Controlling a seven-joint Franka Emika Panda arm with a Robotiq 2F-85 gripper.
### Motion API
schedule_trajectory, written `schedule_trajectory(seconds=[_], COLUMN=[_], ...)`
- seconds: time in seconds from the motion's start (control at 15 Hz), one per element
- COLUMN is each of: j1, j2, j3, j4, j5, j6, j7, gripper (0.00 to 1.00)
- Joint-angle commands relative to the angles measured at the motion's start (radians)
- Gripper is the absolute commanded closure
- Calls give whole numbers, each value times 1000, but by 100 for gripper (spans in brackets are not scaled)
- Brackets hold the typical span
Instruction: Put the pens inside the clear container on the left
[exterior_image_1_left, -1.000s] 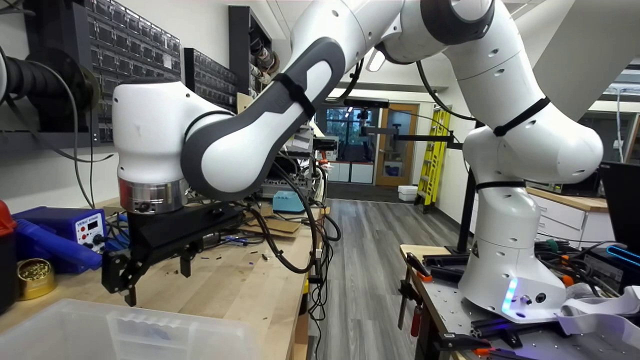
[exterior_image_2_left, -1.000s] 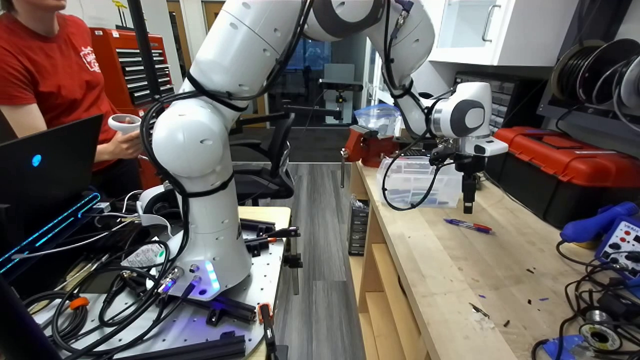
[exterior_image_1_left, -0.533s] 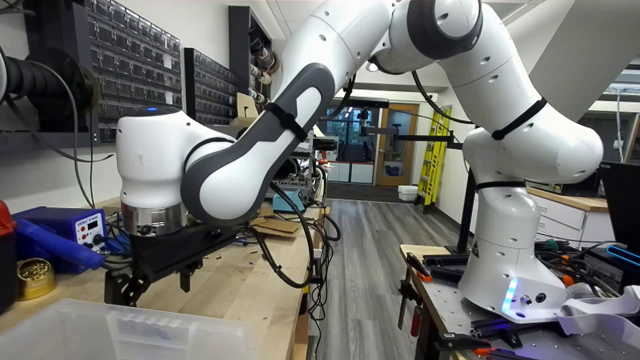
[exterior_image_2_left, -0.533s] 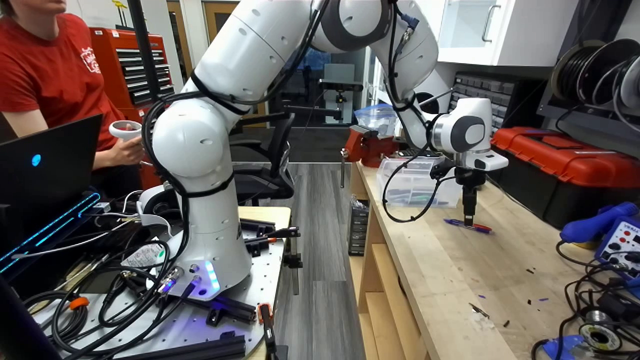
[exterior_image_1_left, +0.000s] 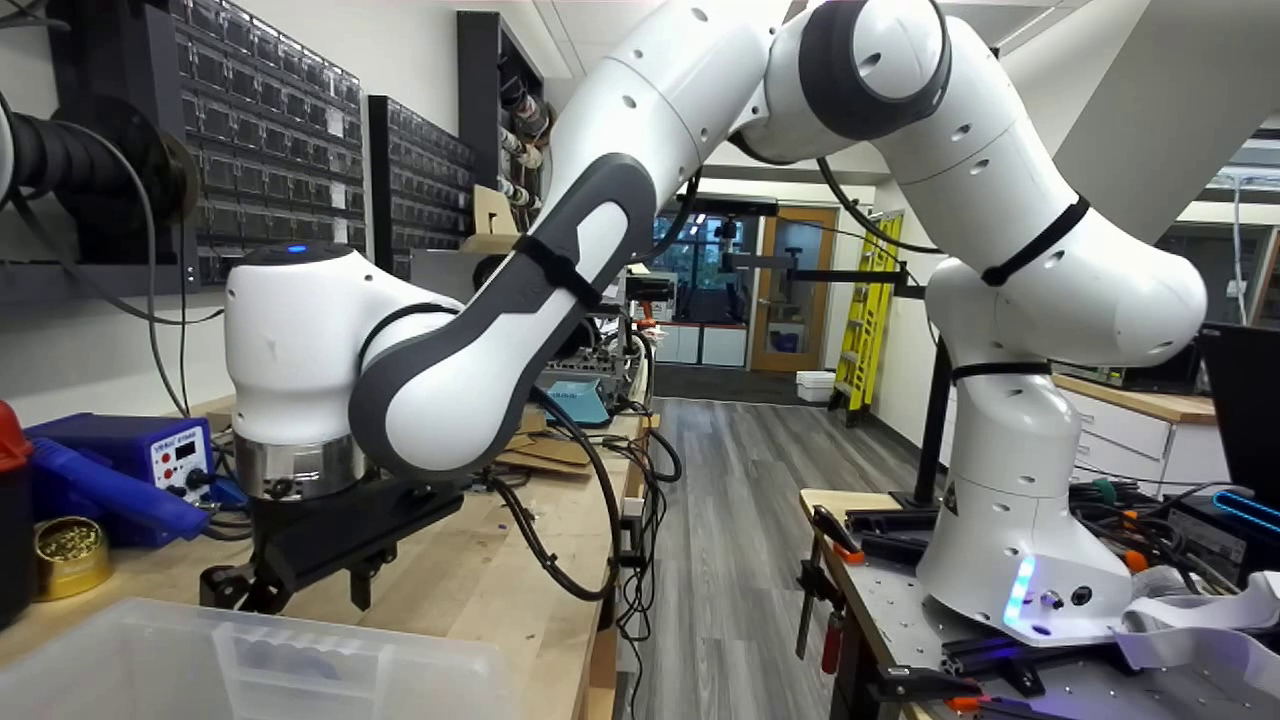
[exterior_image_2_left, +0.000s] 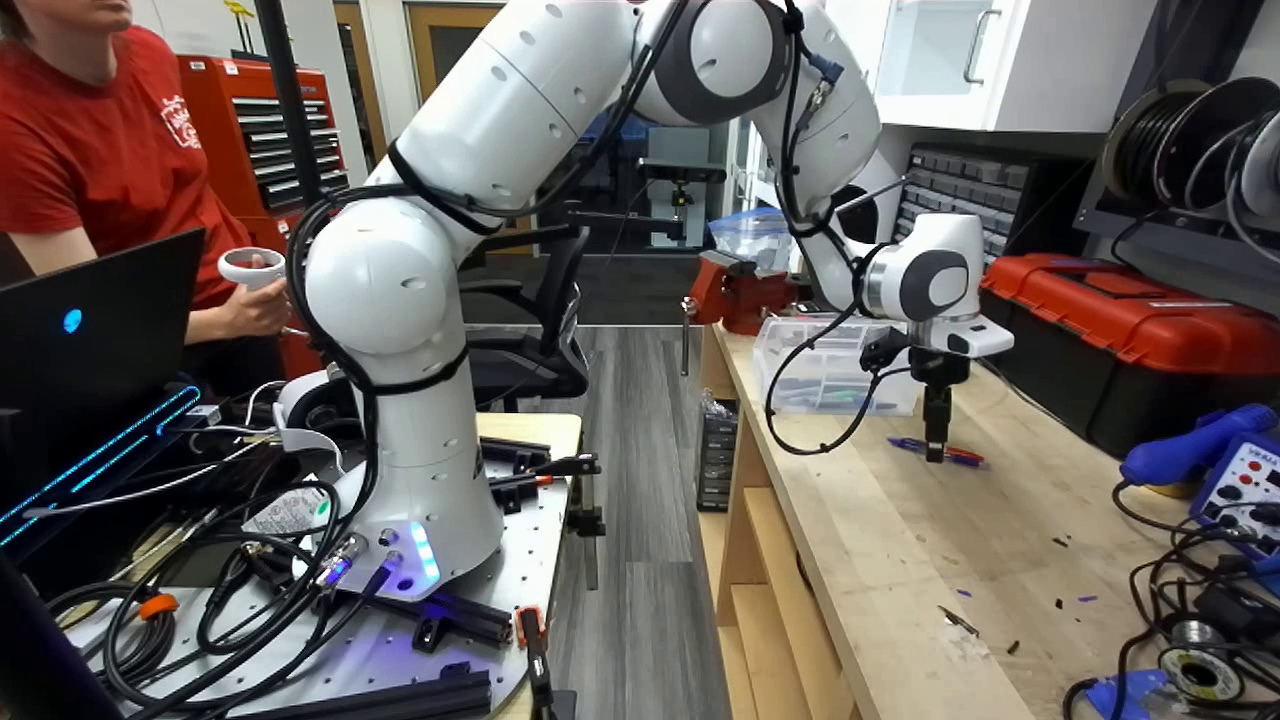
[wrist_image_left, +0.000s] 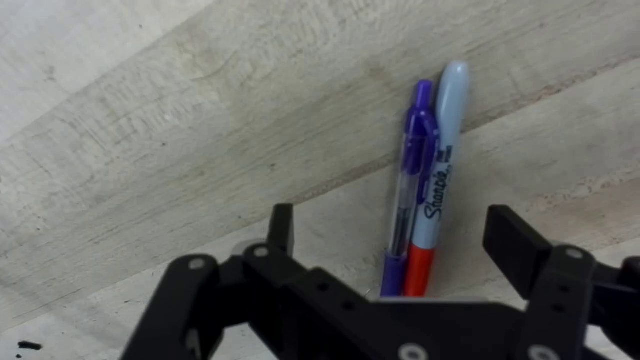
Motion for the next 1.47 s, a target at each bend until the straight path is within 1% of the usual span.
schedule_trajectory(seconds=[0.0,0.2,0.33,0.53,0.67,0.73,1.0,1.4], j1=[19,14,13,11,9,8,1,-7], j2=[18,18,16,6,-8,-15,-83,-249], j3=[-25,-27,-27,-26,-25,-25,-33,-39], j4=[18,9,3,-6,-15,-19,-59,-125], j5=[36,55,70,88,102,109,116,106], j6=[33,56,65,77,87,92,97,77], j7=[-20,-25,-31,-40,-44,-47,-80,-176], gripper=[33,55,66,88,99,94,94,94])
